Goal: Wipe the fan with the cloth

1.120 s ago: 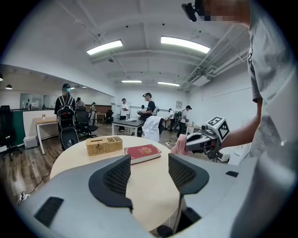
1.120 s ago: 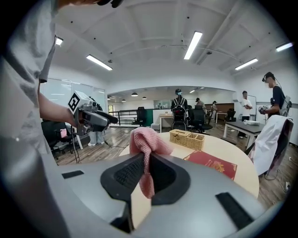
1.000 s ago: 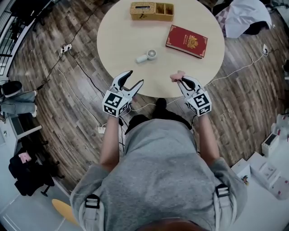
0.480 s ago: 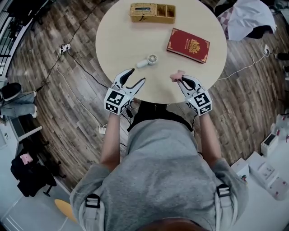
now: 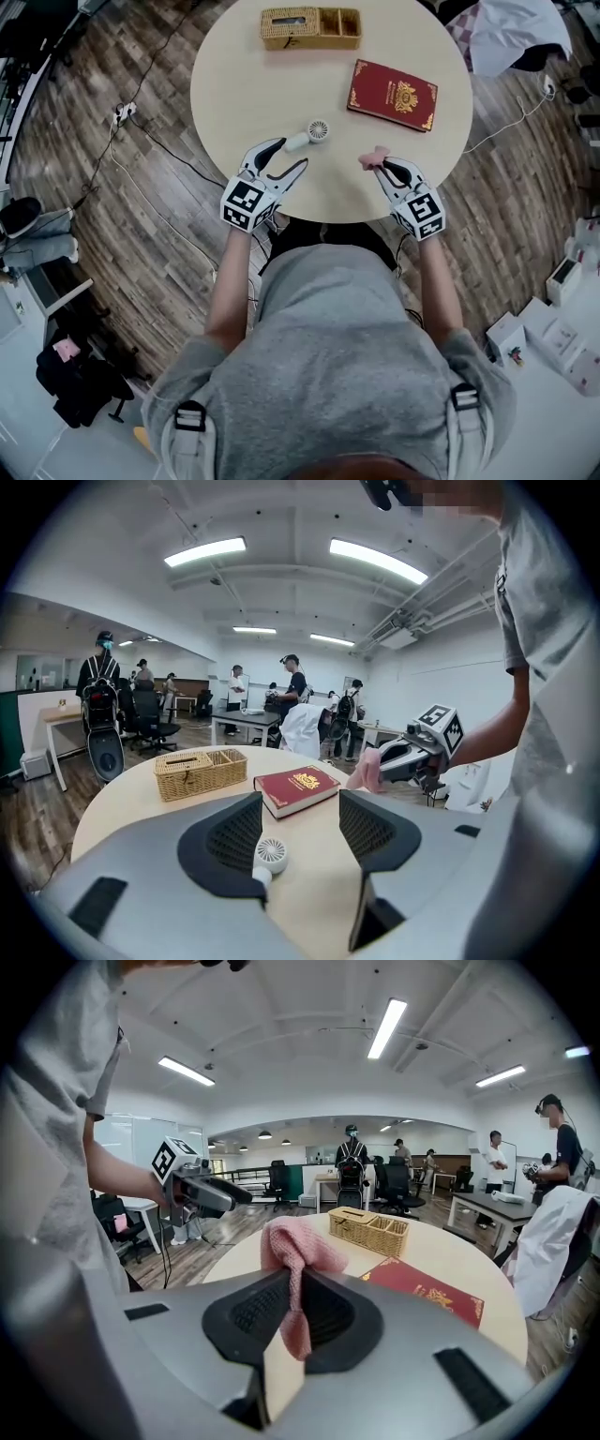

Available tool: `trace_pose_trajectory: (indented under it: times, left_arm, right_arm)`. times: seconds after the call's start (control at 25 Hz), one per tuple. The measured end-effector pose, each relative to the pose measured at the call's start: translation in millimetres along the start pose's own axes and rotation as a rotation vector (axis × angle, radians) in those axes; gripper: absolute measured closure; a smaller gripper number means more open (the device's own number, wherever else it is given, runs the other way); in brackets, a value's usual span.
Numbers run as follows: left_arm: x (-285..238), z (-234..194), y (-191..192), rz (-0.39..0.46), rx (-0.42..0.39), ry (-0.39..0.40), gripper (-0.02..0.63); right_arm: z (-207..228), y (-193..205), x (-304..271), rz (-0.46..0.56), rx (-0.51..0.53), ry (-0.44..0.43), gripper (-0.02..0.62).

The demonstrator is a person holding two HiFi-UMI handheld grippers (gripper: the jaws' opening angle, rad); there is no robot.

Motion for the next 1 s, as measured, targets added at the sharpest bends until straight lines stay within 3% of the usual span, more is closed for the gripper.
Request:
trace_pose_trajectory:
  times: [0.72, 1.0]
  left_arm:
    - [-58.9, -53.7, 76.9, -0.15, 0.053, 0.063, 0.33]
    - [-100.5, -61.4, 95.1, -0.209, -0.01, 0.109, 0.308]
  right_arm:
    - [7.5, 17.8, -57.7, -0.044, -0.082, 0.049, 0.554]
    - [6.1, 27.5, -75.9, -0.058, -0.105, 0.038, 0.554]
Point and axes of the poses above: the fingertips, and each gripper's own axes: x backward along the fingers, z to its right, y out of its underside, the point moved 1 cm from there along x, backward along the fingers, and after that the axes turned 2 degrees about x, right-handed, at the moved point
